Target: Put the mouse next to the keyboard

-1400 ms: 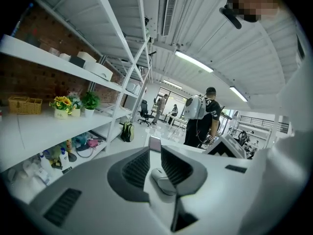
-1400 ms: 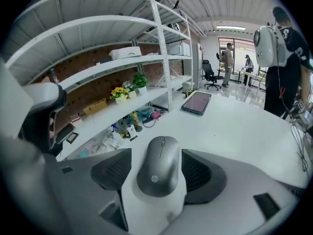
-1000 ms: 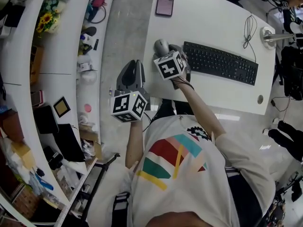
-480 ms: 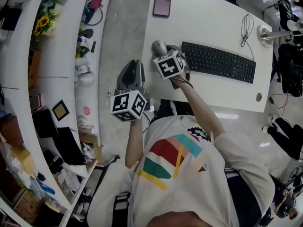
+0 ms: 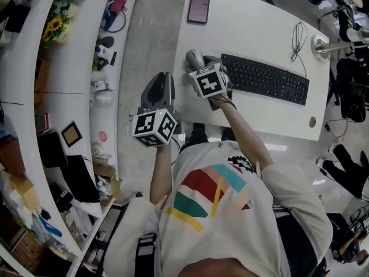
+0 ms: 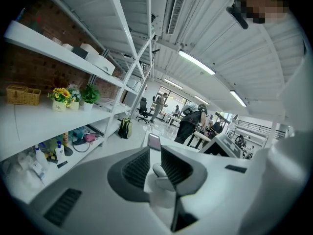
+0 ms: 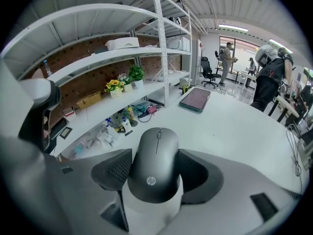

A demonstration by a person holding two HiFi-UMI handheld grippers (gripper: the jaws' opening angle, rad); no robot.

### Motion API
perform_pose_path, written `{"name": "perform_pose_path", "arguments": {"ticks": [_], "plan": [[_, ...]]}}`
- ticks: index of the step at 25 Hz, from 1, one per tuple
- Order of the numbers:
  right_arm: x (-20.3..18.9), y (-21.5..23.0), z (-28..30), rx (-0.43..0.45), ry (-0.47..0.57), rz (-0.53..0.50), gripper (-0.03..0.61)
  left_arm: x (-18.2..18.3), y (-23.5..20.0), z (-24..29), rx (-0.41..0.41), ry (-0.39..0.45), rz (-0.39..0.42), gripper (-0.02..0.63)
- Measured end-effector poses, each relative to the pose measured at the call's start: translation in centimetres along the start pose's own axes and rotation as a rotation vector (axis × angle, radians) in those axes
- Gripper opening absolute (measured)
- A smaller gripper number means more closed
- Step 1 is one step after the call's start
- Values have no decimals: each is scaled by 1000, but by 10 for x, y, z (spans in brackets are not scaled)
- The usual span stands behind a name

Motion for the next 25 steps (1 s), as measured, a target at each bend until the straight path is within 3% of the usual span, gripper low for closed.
{"name": "perform_pose_path", "arguments": {"ticks": [11, 25], "plan": [[3, 36, -68, -13, 152, -10, 295, -5, 55, 19, -53, 15, 43, 98], [-126, 212, -227, -234, 248, 190, 295, -70, 241, 55, -232, -20, 124, 98]]}}
Point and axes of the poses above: the fingertips, and each gripper's own axes: z forward along the fingers, y to its right, x out of its top, the point moved 6 cm from there along -z, backward along the fingers, and after that the axes turned 2 degrees about x, right-handed, at the moved point
